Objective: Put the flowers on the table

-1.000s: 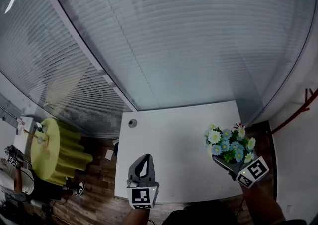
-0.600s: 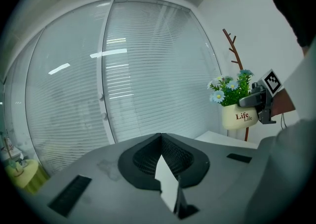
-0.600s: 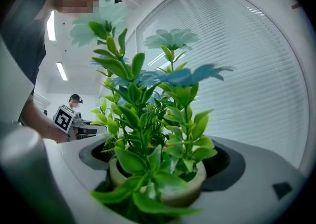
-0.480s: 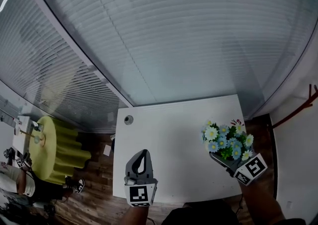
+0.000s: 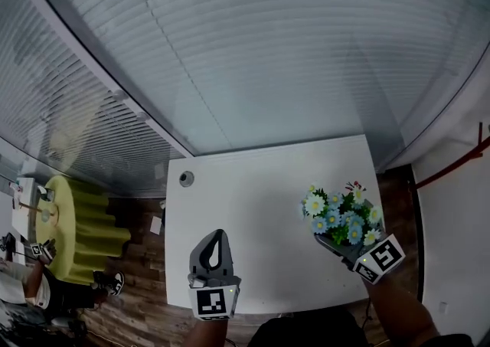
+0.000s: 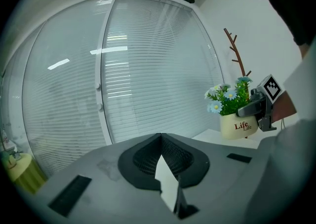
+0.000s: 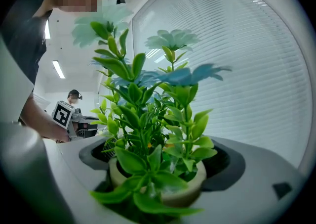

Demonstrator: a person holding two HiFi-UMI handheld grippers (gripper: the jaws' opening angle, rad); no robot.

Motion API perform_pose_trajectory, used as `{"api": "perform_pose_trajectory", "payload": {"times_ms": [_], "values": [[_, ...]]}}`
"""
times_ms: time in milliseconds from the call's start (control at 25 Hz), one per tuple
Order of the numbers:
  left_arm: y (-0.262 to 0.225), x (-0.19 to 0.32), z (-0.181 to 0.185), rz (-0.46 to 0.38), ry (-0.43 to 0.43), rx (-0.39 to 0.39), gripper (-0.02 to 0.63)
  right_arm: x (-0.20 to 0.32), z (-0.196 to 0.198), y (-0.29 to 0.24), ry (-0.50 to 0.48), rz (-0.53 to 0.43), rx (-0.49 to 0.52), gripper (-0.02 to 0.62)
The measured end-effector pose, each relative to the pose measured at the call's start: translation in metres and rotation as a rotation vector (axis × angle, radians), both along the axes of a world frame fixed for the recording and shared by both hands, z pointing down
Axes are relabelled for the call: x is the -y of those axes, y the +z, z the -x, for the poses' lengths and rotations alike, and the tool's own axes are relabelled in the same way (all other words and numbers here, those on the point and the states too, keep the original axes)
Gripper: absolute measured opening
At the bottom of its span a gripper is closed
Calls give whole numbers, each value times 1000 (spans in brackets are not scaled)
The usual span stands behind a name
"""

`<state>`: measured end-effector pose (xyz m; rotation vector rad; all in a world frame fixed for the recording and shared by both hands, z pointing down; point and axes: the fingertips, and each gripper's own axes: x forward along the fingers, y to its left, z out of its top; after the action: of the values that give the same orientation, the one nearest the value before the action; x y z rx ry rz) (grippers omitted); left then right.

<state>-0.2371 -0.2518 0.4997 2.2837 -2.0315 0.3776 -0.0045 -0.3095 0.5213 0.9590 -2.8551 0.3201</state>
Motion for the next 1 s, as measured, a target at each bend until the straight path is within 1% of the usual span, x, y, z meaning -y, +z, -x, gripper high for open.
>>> {"api": "perform_pose_trajectory", "payload": {"times_ms": [160, 280, 400, 480, 680, 800, 1000], "values": [[15, 2, 3, 17, 2, -6, 5, 3, 3, 10, -1, 7, -22, 520], [25, 3, 1, 28, 14, -18, 5, 4, 6, 15, -7, -15, -43, 520], [36, 6, 3, 43, 17, -32, 5, 7, 11, 28, -17, -45, -87, 520], [43, 9, 5, 51, 18, -33, 5, 9, 14, 39, -18, -43, -101, 520], [58, 11, 1, 74, 18, -36, 5, 8, 11, 57, -11, -20, -97, 520], [64, 13, -3, 78, 22, -41, 5, 9, 9, 64, 0, -22, -92, 520], [73, 13, -10, 86, 36, -28, 5, 14, 5, 76, 4, -32, -92, 520]]}}
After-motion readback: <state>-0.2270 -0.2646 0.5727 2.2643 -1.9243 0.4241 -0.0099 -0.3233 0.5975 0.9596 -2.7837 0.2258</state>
